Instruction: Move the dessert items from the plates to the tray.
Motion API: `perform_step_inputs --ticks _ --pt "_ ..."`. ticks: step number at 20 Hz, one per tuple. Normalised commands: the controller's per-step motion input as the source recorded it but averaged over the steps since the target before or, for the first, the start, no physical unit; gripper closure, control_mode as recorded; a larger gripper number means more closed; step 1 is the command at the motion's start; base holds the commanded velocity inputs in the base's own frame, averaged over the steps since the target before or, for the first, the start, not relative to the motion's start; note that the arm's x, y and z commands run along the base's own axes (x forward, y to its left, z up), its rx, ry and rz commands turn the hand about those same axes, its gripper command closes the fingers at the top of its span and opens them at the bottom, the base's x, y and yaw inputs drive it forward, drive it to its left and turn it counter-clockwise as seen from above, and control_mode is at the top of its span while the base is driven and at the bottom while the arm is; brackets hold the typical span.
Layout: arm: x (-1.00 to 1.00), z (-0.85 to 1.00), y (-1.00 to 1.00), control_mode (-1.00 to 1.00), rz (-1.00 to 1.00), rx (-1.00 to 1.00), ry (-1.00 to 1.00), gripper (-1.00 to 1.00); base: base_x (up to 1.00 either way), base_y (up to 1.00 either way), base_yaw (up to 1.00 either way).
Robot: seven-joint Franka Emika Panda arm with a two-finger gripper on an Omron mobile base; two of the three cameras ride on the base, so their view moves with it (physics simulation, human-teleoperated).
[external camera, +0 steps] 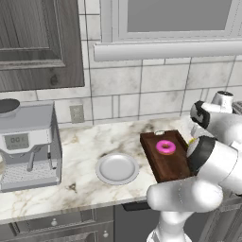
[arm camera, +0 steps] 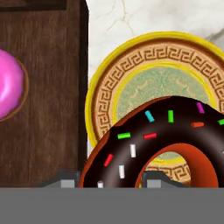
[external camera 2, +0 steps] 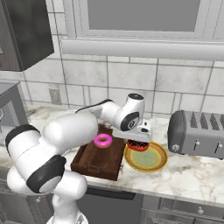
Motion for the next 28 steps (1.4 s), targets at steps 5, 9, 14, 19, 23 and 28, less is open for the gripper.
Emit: perform_step_inputs --ticks 5,9,14,19,23,28 --pt "-0.81 0.15 0.97 -1.00 -0.04 0.00 0.09 1.00 0.00 0.00 0.00" --pt "-0.36 0.00 0.85 -1.00 -0.05 0.00 0.08 1.00 0.00 0.00 0.00" --pt "0.00 -0.04 0.81 -1.00 -0.05 0.00 0.00 1.00 0.00 0.00 0.00" --pt "0.01 -0.10 0.62 -1.00 -0.01 0.00 0.00 1.00 0.00 0.00 0.00" --pt "0.04 -0.14 0.39 -1.00 0.00 0.00 0.00 1.00 0.00 0.00 0.00" --pt "0.16 -0.24 0.15 -1.00 0.00 0.00 0.00 1.00 0.00 0.00 0.00"
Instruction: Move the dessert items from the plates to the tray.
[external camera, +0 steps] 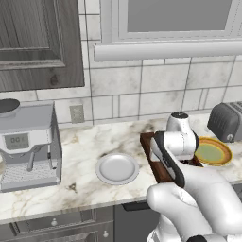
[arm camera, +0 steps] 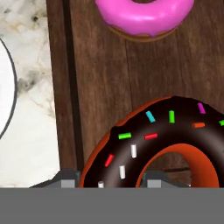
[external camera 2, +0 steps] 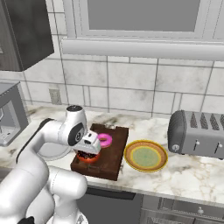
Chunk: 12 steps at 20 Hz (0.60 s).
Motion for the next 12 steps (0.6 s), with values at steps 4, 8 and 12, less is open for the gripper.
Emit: perform_step_inputs --ticks 4,8,12 --pt "0.57 -0.13 -0.47 -1.00 0.16 0.01 0.02 1.00 0.00 0.00 0.00" --pt "0.46 0.03 -0.14 -1.00 0.05 0.00 0.05 1.00 0.00 0.00 0.00" --pt "0.19 -0.15 -0.01 -1.00 0.00 0.00 -0.01 1.00 0.00 0.00 0.00"
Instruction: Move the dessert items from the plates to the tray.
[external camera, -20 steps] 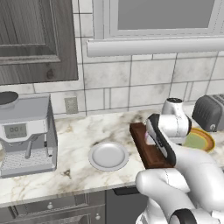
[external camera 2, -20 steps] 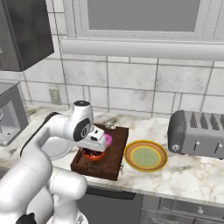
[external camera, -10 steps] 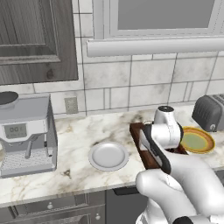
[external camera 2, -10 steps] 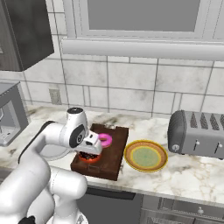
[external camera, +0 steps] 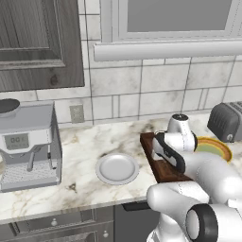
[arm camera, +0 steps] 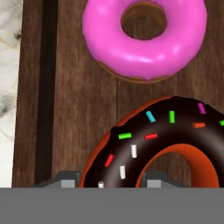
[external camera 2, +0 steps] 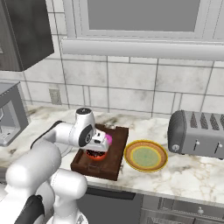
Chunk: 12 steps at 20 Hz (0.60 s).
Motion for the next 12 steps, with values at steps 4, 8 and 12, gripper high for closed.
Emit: perform_step_inputs --ticks 4,8,12 --pt "0.01 -0.16 -0.04 -1.00 0.00 0.02 0.00 1.00 0.00 0.00 0.00" --pt "0.00 -0.35 0.00 -1.00 0.00 0.05 0.00 1.00 0.00 0.00 0.00" --pt "0.00 -0.47 0.00 -1.00 0.00 0.05 0.00 1.00 0.00 0.00 0.00"
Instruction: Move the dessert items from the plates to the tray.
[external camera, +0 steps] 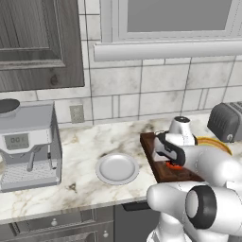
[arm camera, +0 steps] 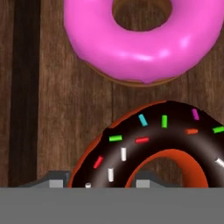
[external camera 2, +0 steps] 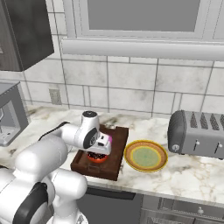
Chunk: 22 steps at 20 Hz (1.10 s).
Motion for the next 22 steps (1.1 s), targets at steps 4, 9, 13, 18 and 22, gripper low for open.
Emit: perform_step_inputs --ticks 4,9,13,18,22 --pt "0.00 -0.43 0.00 -1.00 0.00 0.04 0.00 1.00 0.00 0.00 0.00" --pt "0.00 -0.17 0.00 -1.00 0.00 0.03 0.00 -1.00 0.00 0.00 0.00" --pt "0.00 -0.04 0.00 -1.00 0.00 0.01 0.00 -1.00 0.00 0.00 0.00" --pt "-0.01 0.11 0.01 -1.00 0.00 0.00 0.00 -1.00 0.00 0.00 0.00" --pt "-0.01 0.37 0.21 -1.00 0.00 -0.04 0.00 -1.00 0.00 0.00 0.00"
